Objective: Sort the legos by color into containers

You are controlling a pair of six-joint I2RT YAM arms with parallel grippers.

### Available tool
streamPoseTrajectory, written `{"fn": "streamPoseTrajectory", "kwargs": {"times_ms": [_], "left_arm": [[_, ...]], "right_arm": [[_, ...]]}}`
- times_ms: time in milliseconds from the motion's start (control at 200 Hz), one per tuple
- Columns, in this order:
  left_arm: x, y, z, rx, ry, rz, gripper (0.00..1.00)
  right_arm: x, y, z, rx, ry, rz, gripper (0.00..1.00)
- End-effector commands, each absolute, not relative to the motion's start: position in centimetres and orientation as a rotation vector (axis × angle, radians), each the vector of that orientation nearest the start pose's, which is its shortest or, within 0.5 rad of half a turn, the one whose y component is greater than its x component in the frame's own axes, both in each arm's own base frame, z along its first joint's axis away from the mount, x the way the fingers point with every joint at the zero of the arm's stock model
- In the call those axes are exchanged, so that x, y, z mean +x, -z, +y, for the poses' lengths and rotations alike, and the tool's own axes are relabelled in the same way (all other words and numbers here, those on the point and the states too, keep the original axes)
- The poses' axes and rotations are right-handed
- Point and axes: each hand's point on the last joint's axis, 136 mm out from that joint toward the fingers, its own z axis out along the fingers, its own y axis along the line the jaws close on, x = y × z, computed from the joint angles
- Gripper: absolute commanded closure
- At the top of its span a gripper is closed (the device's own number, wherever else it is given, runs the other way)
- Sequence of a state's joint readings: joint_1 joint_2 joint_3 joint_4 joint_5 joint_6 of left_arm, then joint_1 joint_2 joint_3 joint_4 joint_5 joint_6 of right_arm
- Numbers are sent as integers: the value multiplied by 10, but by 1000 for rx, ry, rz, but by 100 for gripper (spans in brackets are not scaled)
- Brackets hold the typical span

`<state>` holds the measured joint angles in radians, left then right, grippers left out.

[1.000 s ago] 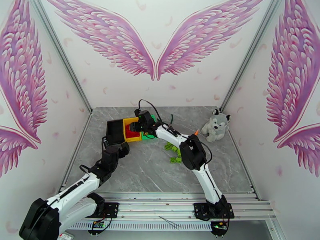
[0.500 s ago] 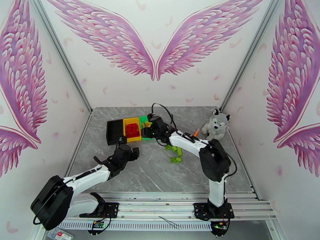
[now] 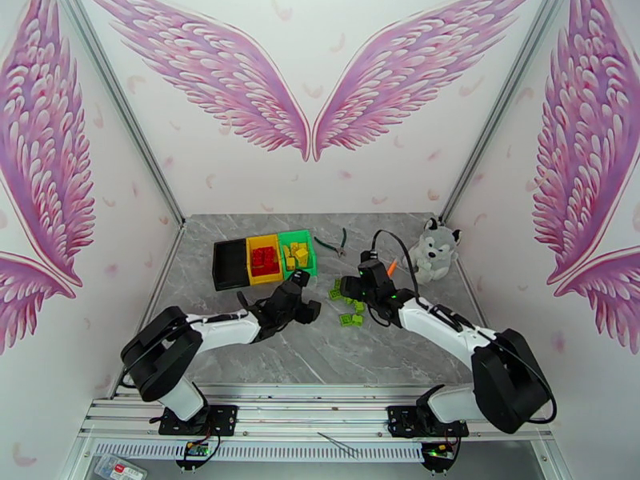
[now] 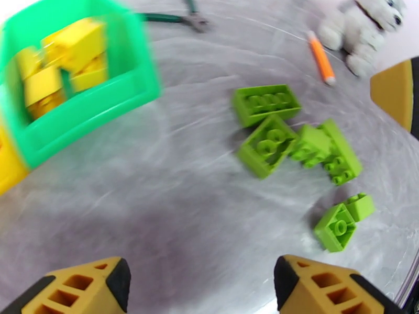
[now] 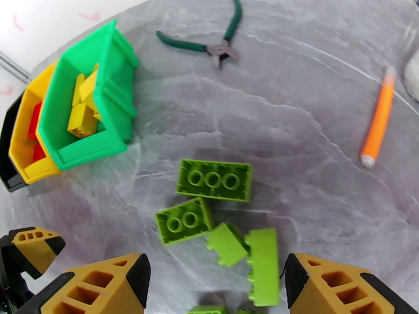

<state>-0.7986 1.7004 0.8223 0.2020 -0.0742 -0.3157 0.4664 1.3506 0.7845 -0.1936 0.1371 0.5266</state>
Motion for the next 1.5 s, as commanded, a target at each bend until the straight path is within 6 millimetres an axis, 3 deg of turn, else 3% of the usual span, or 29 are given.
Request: {"fn": "streamPoseTrajectory", "kwargs": {"times_ms": [0, 270, 490, 820, 1250, 1495], "left_arm": [[323, -67, -339, 681, 556, 2189, 27], [341, -34, -361, 768, 515, 2217, 32], [357, -23, -368, 779, 449, 2233, 34], [376, -8, -385, 844, 362, 2236, 44], [361, -22, -401, 905, 385, 2168, 70], [352, -53, -378, 826, 384, 2126, 73]], "right_arm": [[340, -138, 139, 179, -360, 2295, 25], [317, -153, 120, 188, -355, 2266, 21], [305, -159, 111, 204, -365, 2236, 17], [302, -155, 107, 217, -358, 2242, 16], [313, -145, 117, 216, -394, 2265, 16], [327, -143, 132, 193, -450, 2273, 19]]}}
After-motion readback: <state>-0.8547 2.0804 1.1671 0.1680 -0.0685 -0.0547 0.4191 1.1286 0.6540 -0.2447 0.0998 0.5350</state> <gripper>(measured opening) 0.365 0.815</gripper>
